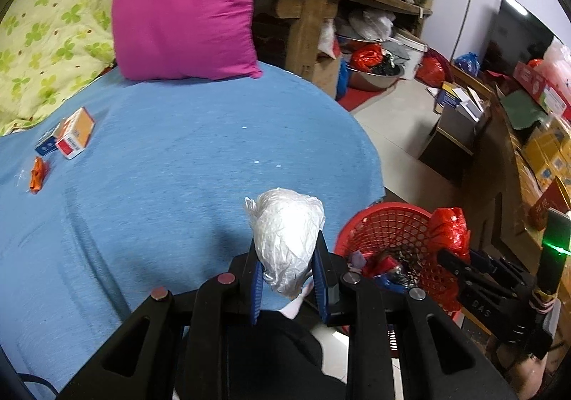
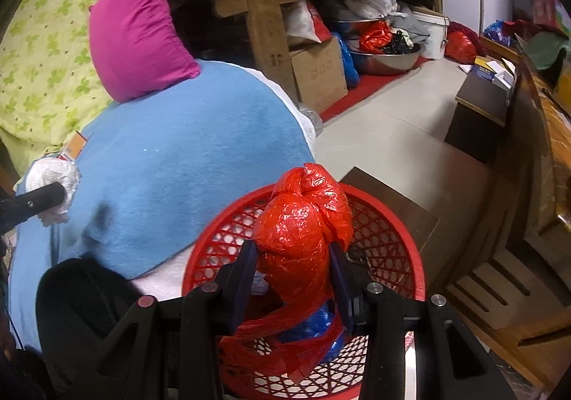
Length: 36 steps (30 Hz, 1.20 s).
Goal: Collect trash
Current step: 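Open both tools over the red basket to drop the bag and tissue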
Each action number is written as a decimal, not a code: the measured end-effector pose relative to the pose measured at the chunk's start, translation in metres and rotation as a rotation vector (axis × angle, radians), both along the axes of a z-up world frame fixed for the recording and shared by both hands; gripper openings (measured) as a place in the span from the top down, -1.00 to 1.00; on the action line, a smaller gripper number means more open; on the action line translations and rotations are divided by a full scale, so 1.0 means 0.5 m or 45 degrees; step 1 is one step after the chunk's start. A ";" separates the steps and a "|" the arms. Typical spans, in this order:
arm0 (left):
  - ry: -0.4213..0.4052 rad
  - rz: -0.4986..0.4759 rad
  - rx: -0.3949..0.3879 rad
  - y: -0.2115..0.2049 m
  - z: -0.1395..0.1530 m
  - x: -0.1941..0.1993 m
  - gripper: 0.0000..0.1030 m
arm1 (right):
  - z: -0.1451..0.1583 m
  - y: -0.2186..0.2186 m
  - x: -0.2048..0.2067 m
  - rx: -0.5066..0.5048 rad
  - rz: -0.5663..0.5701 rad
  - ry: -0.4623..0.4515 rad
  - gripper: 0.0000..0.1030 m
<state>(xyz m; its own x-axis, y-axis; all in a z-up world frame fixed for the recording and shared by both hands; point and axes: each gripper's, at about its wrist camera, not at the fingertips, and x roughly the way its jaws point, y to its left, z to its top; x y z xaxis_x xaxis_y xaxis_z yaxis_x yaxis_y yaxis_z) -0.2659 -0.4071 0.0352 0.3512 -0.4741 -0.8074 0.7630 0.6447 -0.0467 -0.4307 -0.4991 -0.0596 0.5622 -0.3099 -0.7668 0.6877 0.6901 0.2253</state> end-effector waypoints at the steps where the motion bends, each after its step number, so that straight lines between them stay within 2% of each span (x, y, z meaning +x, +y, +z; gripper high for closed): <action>1: 0.002 -0.011 0.002 -0.007 -0.002 -0.005 0.50 | -0.002 -0.003 0.000 0.004 -0.002 0.002 0.16; 12: 0.022 -0.074 0.029 -0.060 -0.020 -0.024 0.50 | -0.030 -0.036 -0.006 0.041 -0.031 0.024 0.13; 13: 0.024 -0.077 0.031 -0.063 -0.022 -0.024 0.50 | -0.033 -0.038 -0.007 0.045 -0.033 0.026 0.06; 16: 0.034 -0.089 0.042 -0.073 -0.030 -0.027 0.50 | -0.045 -0.045 -0.005 0.066 -0.036 0.040 -0.48; 24: 0.060 -0.133 0.060 -0.103 -0.046 -0.039 0.50 | -0.038 -0.057 -0.027 0.056 -0.086 0.001 -0.49; 36: 0.164 -0.294 0.129 -0.161 -0.098 -0.093 0.47 | 0.013 -0.081 -0.055 0.009 -0.144 -0.091 -0.50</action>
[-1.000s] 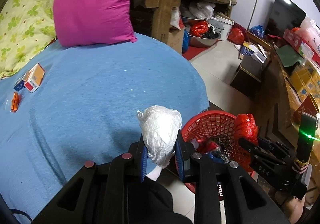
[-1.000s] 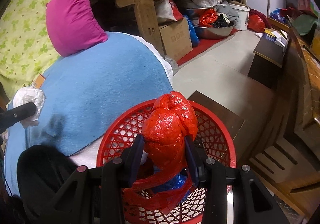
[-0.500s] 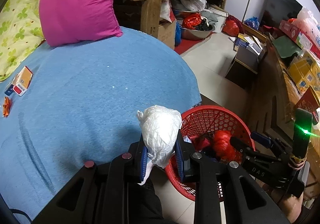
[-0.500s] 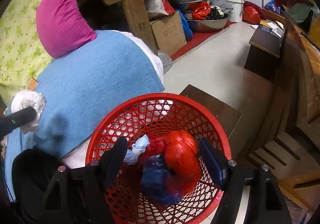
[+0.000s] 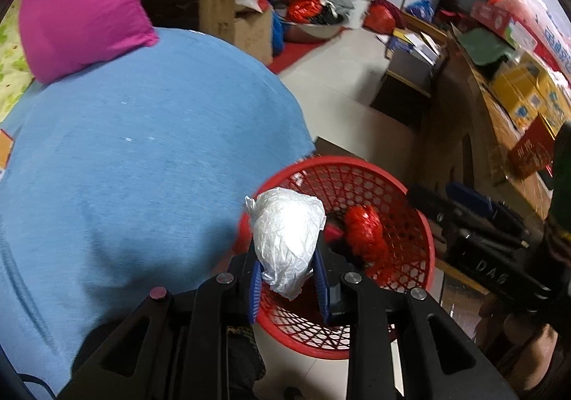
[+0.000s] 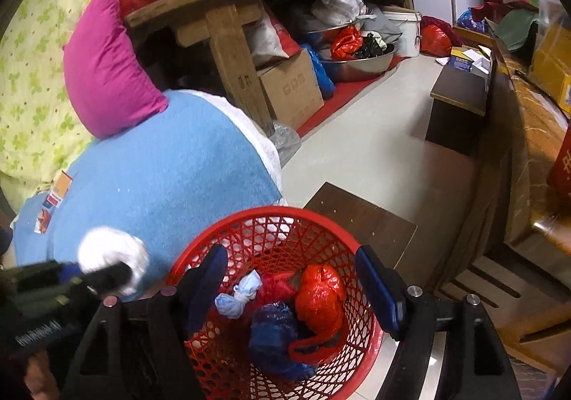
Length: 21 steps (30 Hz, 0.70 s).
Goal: Collect trash
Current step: 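Open both tools over the red basket to drop the bag and tissue, then return both tools to the remaining items on the blanket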
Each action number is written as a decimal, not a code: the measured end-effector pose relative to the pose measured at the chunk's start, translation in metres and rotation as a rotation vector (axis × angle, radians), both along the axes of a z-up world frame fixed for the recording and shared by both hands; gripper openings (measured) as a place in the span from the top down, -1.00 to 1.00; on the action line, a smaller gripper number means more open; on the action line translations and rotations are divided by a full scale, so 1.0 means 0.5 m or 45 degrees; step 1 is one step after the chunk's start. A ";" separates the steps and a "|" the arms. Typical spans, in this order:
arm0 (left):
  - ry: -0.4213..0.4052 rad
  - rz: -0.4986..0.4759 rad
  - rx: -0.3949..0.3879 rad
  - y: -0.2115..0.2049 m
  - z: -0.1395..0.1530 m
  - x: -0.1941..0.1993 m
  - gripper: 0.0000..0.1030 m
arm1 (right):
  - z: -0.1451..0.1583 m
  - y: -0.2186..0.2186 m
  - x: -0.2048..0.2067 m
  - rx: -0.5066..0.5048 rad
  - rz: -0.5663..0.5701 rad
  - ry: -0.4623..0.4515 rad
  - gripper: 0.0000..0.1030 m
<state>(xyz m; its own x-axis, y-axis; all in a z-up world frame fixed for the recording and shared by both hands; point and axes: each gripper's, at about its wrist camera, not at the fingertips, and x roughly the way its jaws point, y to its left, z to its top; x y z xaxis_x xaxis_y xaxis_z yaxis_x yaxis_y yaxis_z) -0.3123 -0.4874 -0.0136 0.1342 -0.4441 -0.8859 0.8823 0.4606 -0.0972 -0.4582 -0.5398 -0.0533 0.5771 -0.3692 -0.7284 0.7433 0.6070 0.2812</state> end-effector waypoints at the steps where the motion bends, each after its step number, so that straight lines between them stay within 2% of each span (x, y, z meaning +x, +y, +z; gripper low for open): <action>1: 0.016 -0.012 0.006 -0.005 -0.005 -0.004 0.45 | 0.002 -0.001 -0.002 -0.002 -0.003 -0.005 -0.50; 2: 0.031 -0.023 0.017 -0.010 -0.011 -0.007 0.36 | 0.005 -0.003 -0.005 -0.005 -0.009 -0.014 -0.50; 4: 0.049 -0.037 0.046 -0.016 -0.022 -0.012 0.00 | 0.008 -0.006 -0.008 -0.007 -0.013 -0.020 -0.50; 5: 0.048 -0.037 0.056 -0.013 -0.024 -0.012 -0.31 | 0.010 -0.008 -0.010 -0.008 -0.018 -0.023 -0.50; 6: 0.044 -0.038 0.056 -0.012 -0.024 -0.012 -0.40 | 0.009 -0.009 -0.011 -0.007 -0.020 -0.024 -0.50; 13: 0.057 -0.012 0.005 0.025 0.008 0.016 -0.40 | 0.011 -0.007 0.000 -0.003 -0.014 -0.032 -0.50; 21: 0.027 0.231 -0.088 0.151 0.067 0.139 -0.40 | 0.044 0.024 0.088 -0.043 0.105 -0.058 -0.49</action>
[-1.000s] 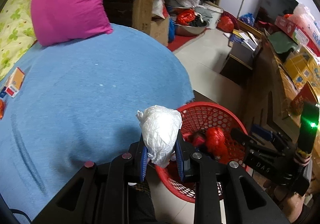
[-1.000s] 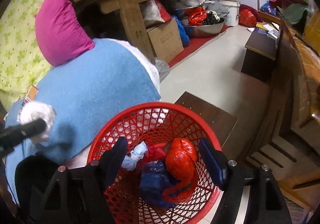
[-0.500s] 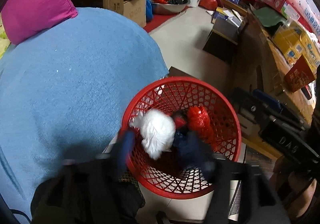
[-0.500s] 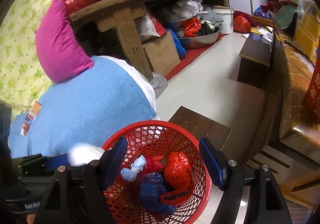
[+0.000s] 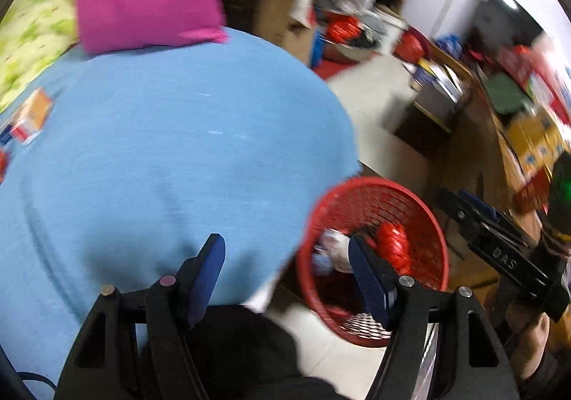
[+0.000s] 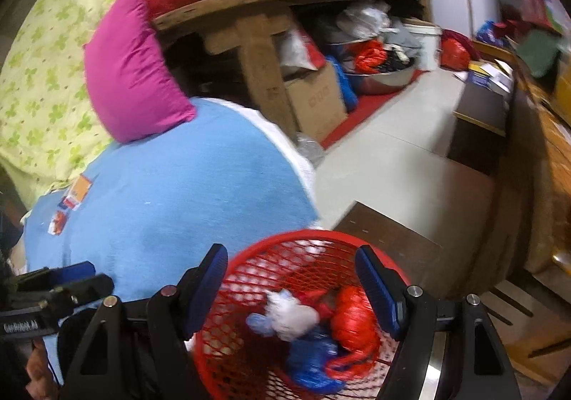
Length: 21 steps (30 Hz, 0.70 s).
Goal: Collect trash
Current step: 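Return both tools to the remaining items on the blanket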
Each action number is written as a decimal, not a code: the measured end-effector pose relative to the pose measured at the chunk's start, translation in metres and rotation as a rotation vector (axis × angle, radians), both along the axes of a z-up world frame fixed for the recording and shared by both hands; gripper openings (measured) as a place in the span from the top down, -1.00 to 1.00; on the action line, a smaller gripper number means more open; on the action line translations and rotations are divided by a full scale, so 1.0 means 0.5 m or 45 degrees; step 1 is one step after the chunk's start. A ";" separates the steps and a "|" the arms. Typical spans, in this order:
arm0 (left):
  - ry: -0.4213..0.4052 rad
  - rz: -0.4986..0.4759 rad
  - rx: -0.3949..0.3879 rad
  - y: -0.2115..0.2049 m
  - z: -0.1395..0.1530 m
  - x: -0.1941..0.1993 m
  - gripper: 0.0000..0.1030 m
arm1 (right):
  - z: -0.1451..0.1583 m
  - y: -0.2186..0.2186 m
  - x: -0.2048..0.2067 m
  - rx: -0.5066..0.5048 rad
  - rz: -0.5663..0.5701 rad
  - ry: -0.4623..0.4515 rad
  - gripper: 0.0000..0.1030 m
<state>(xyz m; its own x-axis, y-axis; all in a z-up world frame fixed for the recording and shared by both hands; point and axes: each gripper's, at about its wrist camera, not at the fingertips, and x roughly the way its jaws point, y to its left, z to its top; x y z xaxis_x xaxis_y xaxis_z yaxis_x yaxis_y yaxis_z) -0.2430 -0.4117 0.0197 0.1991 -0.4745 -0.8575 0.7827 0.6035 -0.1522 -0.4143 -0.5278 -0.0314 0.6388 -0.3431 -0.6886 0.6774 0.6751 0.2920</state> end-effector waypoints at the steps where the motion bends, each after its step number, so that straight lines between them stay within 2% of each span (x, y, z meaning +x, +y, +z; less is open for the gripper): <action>1: -0.003 0.030 -0.005 0.015 0.003 0.013 -0.40 | 0.006 0.009 0.017 -0.007 0.025 -0.003 -0.49; 7: -0.052 0.225 -0.021 0.134 0.025 0.102 -0.41 | 0.038 0.075 0.135 -0.039 0.209 -0.024 -0.49; 12: -0.082 0.368 -0.025 0.228 0.024 0.160 -0.41 | 0.069 0.148 0.242 -0.086 0.378 -0.032 -0.50; 21: -0.164 0.581 0.016 0.387 0.007 0.256 -0.41 | 0.111 0.289 0.389 -0.166 0.587 -0.038 -0.50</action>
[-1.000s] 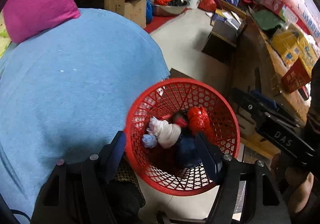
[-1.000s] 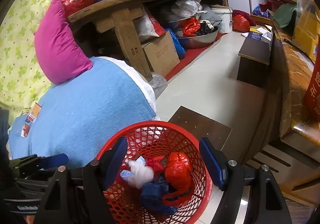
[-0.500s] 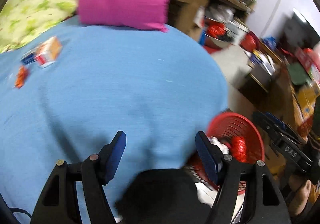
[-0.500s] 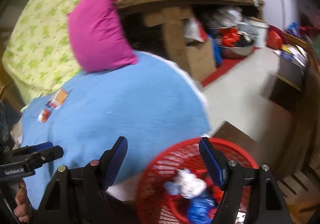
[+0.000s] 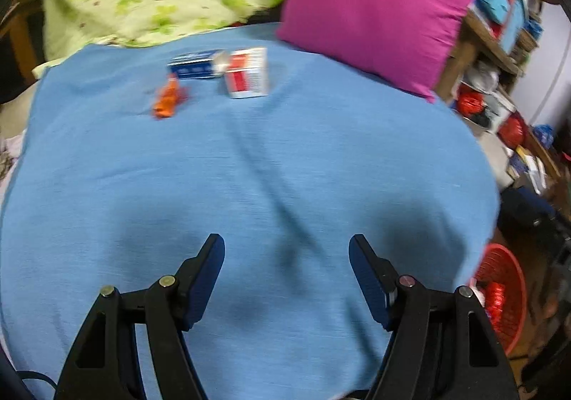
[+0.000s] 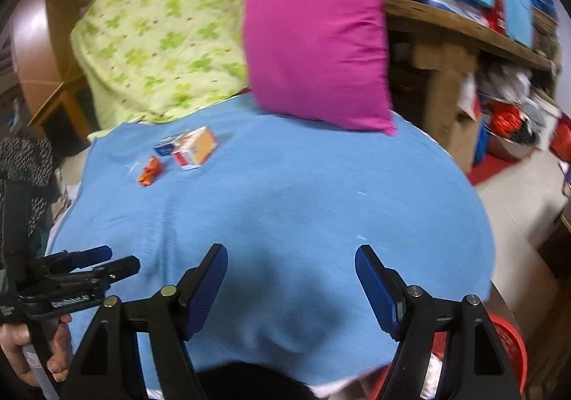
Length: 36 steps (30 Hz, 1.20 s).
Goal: Collect trash
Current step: 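Return both tools to the remaining items on the blanket, then grasp the red-white medicine box with the right tool while the left tool grasps the clear plastic tray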
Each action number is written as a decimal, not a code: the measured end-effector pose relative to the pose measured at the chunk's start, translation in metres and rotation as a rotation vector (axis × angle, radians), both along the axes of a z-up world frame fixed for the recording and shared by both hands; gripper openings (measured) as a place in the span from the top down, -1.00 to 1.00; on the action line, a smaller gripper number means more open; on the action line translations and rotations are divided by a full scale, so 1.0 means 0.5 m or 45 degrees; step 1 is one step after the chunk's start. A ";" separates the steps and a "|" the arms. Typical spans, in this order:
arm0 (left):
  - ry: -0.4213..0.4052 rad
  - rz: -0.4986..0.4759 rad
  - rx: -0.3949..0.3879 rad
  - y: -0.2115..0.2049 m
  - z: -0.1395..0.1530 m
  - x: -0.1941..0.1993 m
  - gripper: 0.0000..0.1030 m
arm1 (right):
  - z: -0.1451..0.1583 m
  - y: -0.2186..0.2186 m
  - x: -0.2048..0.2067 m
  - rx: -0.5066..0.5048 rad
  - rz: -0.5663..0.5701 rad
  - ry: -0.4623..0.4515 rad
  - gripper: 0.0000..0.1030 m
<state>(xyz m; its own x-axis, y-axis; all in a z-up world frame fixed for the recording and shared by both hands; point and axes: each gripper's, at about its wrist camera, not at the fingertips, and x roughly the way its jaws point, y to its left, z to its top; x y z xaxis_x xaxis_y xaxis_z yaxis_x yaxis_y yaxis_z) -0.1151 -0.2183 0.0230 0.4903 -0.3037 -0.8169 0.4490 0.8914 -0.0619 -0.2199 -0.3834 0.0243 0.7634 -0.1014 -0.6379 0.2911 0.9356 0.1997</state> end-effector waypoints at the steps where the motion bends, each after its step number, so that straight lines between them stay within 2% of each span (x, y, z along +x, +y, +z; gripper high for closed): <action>1: -0.007 0.014 0.006 0.012 -0.003 0.005 -0.41 | 0.001 0.014 0.016 -0.007 0.018 0.005 -0.50; 8: -0.079 0.141 0.065 0.115 -0.031 0.070 -0.41 | 0.012 0.103 0.156 -0.059 0.096 0.025 -0.51; 11: -0.086 0.204 0.057 0.155 -0.043 0.096 -0.41 | 0.013 0.145 0.222 -0.080 0.131 0.024 -0.51; 20: -0.113 0.343 0.086 0.223 -0.081 0.133 -0.41 | -0.012 0.248 0.415 -0.190 0.211 0.057 -0.51; 26: -0.160 0.437 0.081 0.247 -0.072 0.147 -0.41 | -0.032 0.272 0.526 -0.241 0.189 0.078 -0.51; 36: -0.112 0.540 0.014 0.281 -0.080 0.175 -0.42 | -0.074 0.265 0.633 -0.277 0.102 0.126 -0.50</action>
<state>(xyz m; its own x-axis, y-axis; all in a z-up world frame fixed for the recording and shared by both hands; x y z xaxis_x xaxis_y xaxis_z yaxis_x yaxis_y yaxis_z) -0.0278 -0.0777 -0.0170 0.6379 -0.0521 -0.7684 0.0462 0.9985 -0.0293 0.0967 -0.2508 -0.0126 0.7095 -0.1861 -0.6796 0.2225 0.9743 -0.0346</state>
